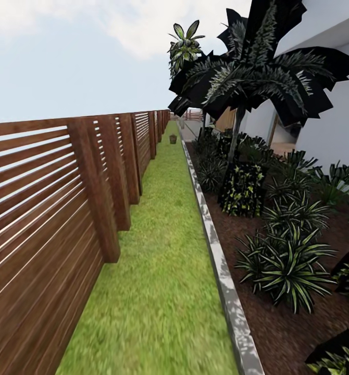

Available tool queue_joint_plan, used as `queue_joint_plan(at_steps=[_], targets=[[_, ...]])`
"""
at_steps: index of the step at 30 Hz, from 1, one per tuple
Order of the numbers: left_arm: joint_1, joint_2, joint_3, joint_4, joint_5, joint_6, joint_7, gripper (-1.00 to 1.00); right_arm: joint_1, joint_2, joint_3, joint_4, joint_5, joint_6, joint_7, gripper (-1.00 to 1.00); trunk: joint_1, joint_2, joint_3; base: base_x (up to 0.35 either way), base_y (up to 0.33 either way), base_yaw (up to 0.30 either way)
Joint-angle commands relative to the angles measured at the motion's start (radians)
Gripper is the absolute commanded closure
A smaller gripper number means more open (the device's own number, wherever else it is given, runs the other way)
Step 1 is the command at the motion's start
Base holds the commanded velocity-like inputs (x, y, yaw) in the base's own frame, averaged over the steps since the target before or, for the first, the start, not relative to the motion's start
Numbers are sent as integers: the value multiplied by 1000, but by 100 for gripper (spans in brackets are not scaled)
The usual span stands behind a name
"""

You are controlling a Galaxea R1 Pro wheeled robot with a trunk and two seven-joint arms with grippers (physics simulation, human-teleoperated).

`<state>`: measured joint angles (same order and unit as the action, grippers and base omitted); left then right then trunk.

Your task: Take the three Easter eggs out of the wicker basket on the lawn in the garden, then place them on the lawn next to a single tree (choose any tree) so that all three eggs are next to the same tree and none are left in the basket.

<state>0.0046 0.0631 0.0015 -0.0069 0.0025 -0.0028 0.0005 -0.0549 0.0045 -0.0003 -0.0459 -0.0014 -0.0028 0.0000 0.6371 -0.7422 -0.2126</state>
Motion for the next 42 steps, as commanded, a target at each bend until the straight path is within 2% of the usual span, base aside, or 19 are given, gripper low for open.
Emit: queue_joint_plan(at_steps=[1,42], targets=[[0,0,0,-1,0,0,0,-100,0,0,0,0,0,0,0,-100,1,-1,-1,323,0,0],[0,0,0,-1,1,0,0,-100,0,-1,-1,9,-6,3,0,-100,1,-1,-1,323,0,0]])
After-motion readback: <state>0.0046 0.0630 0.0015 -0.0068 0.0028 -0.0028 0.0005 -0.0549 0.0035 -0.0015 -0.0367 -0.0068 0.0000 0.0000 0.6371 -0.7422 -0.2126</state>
